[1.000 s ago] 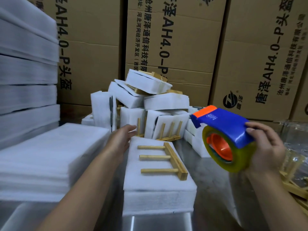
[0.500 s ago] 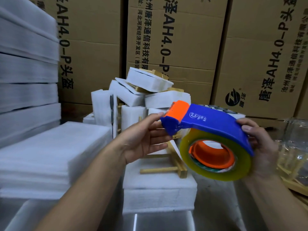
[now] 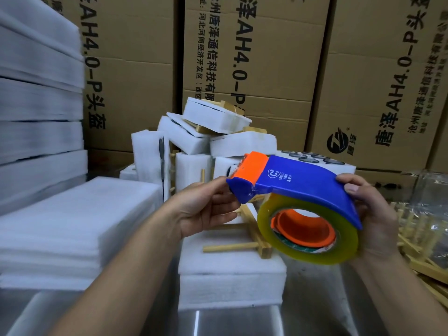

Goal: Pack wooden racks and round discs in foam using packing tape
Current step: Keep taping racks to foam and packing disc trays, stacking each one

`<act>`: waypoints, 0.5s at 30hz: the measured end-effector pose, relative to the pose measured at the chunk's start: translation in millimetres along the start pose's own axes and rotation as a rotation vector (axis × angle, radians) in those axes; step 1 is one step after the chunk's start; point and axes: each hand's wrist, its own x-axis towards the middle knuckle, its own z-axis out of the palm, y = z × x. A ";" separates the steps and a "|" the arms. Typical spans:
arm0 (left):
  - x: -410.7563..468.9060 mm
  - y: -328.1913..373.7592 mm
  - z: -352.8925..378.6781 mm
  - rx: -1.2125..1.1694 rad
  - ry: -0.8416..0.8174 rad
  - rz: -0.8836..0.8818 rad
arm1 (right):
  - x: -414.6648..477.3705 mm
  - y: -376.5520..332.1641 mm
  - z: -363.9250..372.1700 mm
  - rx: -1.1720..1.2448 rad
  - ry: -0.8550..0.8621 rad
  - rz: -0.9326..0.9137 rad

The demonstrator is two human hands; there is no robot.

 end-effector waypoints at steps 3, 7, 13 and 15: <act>0.1 -1.6 1.2 0.031 0.059 0.067 | 0.4 1.7 -2.1 -0.018 -0.020 -0.010; 0.0 0.4 2.3 0.060 0.169 0.149 | 2.5 1.3 -5.9 -0.040 -0.111 0.029; -4.8 7.3 5.8 -0.100 0.233 0.130 | 8.2 -3.0 -11.2 -0.191 -0.292 0.028; -5.9 9.0 6.4 -0.138 0.245 0.117 | 9.1 -3.3 -12.7 -0.305 -0.308 -0.008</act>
